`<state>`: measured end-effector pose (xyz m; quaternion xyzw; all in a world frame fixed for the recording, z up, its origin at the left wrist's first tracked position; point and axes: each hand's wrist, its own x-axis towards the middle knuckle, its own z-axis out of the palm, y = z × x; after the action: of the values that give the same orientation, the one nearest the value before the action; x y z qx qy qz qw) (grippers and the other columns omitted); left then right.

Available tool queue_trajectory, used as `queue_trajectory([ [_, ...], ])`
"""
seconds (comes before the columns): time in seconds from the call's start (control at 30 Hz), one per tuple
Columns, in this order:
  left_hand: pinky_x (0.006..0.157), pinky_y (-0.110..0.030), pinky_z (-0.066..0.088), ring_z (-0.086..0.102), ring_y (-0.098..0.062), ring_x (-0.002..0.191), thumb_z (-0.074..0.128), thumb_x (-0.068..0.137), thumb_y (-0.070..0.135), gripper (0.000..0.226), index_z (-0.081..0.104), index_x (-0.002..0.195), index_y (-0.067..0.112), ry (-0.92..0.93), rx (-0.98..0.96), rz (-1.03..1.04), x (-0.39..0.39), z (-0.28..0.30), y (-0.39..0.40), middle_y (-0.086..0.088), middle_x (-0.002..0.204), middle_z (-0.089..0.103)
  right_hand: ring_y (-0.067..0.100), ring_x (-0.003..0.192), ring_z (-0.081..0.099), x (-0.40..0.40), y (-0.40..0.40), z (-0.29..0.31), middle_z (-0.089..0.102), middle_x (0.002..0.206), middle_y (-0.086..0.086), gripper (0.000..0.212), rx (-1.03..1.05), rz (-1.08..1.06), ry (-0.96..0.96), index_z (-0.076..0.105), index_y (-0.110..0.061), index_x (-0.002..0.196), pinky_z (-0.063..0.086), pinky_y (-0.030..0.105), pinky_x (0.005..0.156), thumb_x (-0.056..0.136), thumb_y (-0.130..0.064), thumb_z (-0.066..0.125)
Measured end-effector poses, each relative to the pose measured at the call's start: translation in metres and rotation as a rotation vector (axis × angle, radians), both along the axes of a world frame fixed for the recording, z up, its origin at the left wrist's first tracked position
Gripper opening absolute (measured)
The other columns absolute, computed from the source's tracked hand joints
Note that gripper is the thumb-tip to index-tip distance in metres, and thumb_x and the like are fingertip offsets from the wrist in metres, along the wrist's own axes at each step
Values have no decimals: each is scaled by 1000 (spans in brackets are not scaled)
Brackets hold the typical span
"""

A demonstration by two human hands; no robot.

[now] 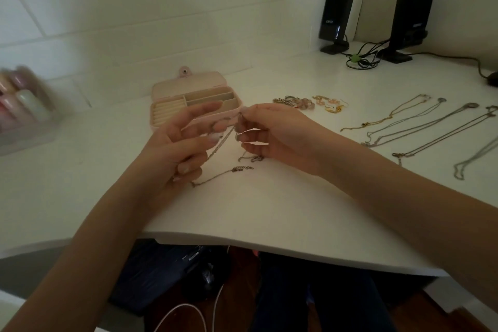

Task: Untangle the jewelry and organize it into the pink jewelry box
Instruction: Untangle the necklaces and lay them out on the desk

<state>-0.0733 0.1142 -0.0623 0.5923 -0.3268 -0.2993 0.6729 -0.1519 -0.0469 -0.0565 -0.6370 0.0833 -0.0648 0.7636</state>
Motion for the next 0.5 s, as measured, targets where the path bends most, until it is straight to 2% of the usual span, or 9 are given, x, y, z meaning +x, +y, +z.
queue_trajectory([
  [0.07,33,-13,19,28,-3,34,56,69,2,44,68,106,24,-1,30,-9,1,-1,-1,5,74,59,11,65,53,-1,-1,1,55,74,0,19,23,32,9,56,-12,82,46,25,68,97,-19,47],
  [0.13,34,-16,23,34,-8,38,55,68,3,43,70,103,22,-84,87,31,-1,-3,-3,4,70,55,10,64,51,-2,-1,2,53,72,-1,20,67,84,18,55,-13,82,47,24,63,98,-22,46],
  [0.27,34,-18,29,34,-10,40,56,84,4,25,67,104,15,-115,128,148,-3,-4,-6,8,59,51,10,63,46,-3,-3,2,50,72,-2,22,120,154,42,53,-15,78,43,23,62,97,-22,44],
  [0.4,34,-18,31,32,-7,38,66,80,18,7,67,86,15,-189,139,271,-3,-5,-8,-3,59,42,10,60,46,-4,-3,2,51,70,-2,22,158,235,71,54,-15,76,41,24,64,94,-19,43],
  [0.5,36,-18,33,35,-7,40,69,80,20,10,68,88,13,-239,163,346,-2,-7,-7,-2,56,41,11,60,44,-5,-7,4,49,69,-1,21,243,267,83,50,-16,70,38,25,65,89,-18,40],
])
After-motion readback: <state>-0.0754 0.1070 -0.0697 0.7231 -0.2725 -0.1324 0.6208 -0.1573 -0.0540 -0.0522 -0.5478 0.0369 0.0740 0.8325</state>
